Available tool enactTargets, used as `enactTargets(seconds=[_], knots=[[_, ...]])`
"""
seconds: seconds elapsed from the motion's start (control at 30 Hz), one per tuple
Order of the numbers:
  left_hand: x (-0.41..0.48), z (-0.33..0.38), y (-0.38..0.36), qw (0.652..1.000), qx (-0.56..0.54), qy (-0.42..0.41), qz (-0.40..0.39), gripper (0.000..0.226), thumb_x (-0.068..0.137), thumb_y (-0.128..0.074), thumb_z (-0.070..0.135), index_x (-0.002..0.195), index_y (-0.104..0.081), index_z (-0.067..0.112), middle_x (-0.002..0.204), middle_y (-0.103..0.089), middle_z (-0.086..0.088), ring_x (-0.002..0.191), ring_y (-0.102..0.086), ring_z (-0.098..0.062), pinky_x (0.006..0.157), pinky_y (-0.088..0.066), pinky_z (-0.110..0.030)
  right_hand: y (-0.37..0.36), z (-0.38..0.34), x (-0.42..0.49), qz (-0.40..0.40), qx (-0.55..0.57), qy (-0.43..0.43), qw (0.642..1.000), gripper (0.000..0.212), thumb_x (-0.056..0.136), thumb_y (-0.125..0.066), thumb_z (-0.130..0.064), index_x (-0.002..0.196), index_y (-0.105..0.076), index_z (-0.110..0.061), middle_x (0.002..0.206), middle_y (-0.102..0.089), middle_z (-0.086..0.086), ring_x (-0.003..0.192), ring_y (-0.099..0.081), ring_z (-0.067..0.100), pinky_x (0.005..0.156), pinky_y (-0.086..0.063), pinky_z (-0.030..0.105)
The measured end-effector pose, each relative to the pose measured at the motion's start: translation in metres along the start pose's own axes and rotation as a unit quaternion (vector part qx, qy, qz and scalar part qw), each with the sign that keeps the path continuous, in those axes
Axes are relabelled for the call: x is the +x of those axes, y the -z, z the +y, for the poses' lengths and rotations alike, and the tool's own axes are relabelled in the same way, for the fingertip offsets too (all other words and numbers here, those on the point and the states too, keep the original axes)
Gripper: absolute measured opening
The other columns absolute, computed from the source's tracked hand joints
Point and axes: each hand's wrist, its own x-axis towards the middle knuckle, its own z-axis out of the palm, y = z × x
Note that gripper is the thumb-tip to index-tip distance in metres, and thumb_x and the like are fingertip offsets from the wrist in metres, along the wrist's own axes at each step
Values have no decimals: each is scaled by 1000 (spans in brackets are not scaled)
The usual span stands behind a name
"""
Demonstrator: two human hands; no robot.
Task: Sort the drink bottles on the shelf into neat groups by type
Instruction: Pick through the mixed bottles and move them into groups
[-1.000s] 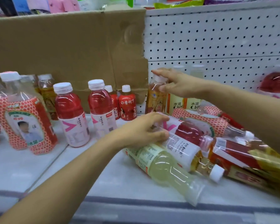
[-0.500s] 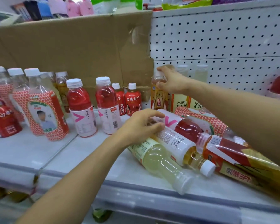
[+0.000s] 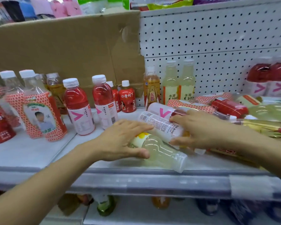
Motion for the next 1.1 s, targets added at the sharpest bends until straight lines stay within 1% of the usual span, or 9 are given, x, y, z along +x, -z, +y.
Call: enactTargets(seconds=[0.13, 0.3, 0.37, 0.5, 0.6, 0.7, 0.83, 0.97, 1.1], knots=[[0, -4, 4, 999, 40, -30, 1, 82, 74, -70, 68, 143, -35, 42, 141, -45, 17, 128, -39, -5, 113, -27, -36, -12, -11, -1, -20, -90, -20, 996, 77, 79, -42, -74, 134, -39, -21, 120, -61, 2, 109, -53, 24, 95, -38, 37], [-6, -3, 1, 997, -21, -29, 65, 70, 76, -77, 54, 136, -47, 33, 129, -52, 13, 118, -45, -6, 104, -32, -30, -14, -15, -2, 1, -73, -33, 997, 51, 84, -61, -47, 122, -42, -17, 113, -64, 3, 102, -55, 26, 93, -40, 38], [-13, -8, -1, 986, -113, 0, 119, 67, 75, -83, 43, 132, -50, 32, 121, -53, 15, 109, -49, -4, 99, -38, -28, -13, -19, -4, 25, -85, -40, 995, 55, 84, -60, -50, 123, -44, -16, 117, -62, 5, 104, -53, 26, 89, -41, 36], [-20, -17, -4, 913, -310, 93, 248, 65, 77, -83, 29, 127, -43, 34, 111, -58, 16, 96, -57, 6, 80, -51, -18, 7, -25, -6, 27, -21, -77, 996, 57, 81, -71, -43, 125, -44, -17, 116, -58, 3, 99, -56, 22, 80, -47, 33], [-20, -26, -12, 844, -397, 164, 320, 65, 82, -79, 22, 130, -36, 28, 112, -60, 10, 101, -61, -1, 92, -50, -26, 35, -28, 1, 50, 56, -85, 994, 47, 81, -75, -33, 119, -54, -18, 109, -62, 0, 93, -57, 19, 80, -51, 37], [-21, -39, -19, 809, -425, 206, 351, 74, 80, -81, 23, 135, -31, 22, 123, -59, -2, 114, -60, -16, 99, -48, -38, 66, -34, 13, 100, 114, -87, 985, 33, 81, -78, -30, 109, -64, -18, 100, -60, 0, 87, -54, 18, 64, -38, 28], [-24, -45, -20, 819, -395, 220, 352, 83, 81, -81, 21, 143, -26, 17, 129, -54, -4, 117, -56, -17, 91, -42, -26, 91, -47, 40, 169, 206, -56, 962, 20, 83, -76, -24, 96, -67, -12, 90, -66, 1, 73, -57, 10, 58, -43, 25], [-25, -46, -19, 818, -405, 218, 346, 79, 82, -80, 19, 141, -27, 19, 129, -55, -3, 117, -55, -15, 80, -40, -13, 100, -69, 80, 172, 253, -22, 952, 26, 85, -74, -27, 102, -57, -16, 92, -61, -2, 81, -60, 12, 61, -43, 25], [-26, -47, -18, 823, -406, 207, 340, 71, 83, -78, 18, 135, -29, 24, 127, -55, -2, 116, -56, -14, 91, -46, -25, 104, -88, 112, 141, 257, -14, 956, 29, 88, -71, -22, 111, -55, -14, 96, -61, 2, 81, -59, 12, 64, -47, 26]])
